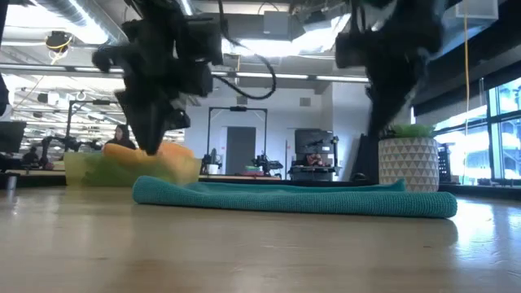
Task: Fold microfiber towels
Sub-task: Fold the blue towel
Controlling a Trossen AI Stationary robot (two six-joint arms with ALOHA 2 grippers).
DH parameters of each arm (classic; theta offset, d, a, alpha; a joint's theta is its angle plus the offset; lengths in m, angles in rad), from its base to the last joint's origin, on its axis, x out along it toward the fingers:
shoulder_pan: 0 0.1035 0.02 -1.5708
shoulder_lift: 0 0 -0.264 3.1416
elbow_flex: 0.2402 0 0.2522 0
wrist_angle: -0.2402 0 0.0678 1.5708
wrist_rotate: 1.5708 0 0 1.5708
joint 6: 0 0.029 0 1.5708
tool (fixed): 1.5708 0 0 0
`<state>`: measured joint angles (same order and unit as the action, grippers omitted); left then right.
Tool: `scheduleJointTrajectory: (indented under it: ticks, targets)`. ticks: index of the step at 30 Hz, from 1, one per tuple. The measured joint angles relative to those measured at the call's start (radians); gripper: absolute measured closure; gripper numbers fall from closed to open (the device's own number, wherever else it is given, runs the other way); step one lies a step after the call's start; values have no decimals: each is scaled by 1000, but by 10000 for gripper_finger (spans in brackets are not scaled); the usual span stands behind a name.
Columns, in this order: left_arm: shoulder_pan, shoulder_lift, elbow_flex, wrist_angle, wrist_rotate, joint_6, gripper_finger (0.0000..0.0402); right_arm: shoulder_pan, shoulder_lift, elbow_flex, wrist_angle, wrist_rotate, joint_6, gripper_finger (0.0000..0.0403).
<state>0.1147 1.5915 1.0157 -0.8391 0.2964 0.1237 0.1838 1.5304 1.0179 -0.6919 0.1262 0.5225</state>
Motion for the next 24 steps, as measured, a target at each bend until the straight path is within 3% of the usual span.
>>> scheduleJointTrajectory:
  ticks: [2, 4, 8, 11, 17, 24]
  targets:
    - [-18, -23, 0, -2, 56, 21, 327, -21, -38, -14, 92, -88, 38, 279]
    - [-44, -55, 0, -6, 85, 98, 329, -38, -66, -15, 174, -112, 69, 277]
    - [-104, -109, 0, 17, 101, 218, 331, -58, -79, -14, 301, -59, 133, 273]
    - [-142, -132, -12, 134, 42, 237, 332, -59, -62, -15, 374, 3, 188, 268]
    - [-153, -112, -132, 435, -3, 136, 332, -30, 8, -13, 423, -19, 398, 263]
    - [-173, -83, -289, 453, 18, 38, 332, 52, 154, -15, 340, -26, 627, 263]
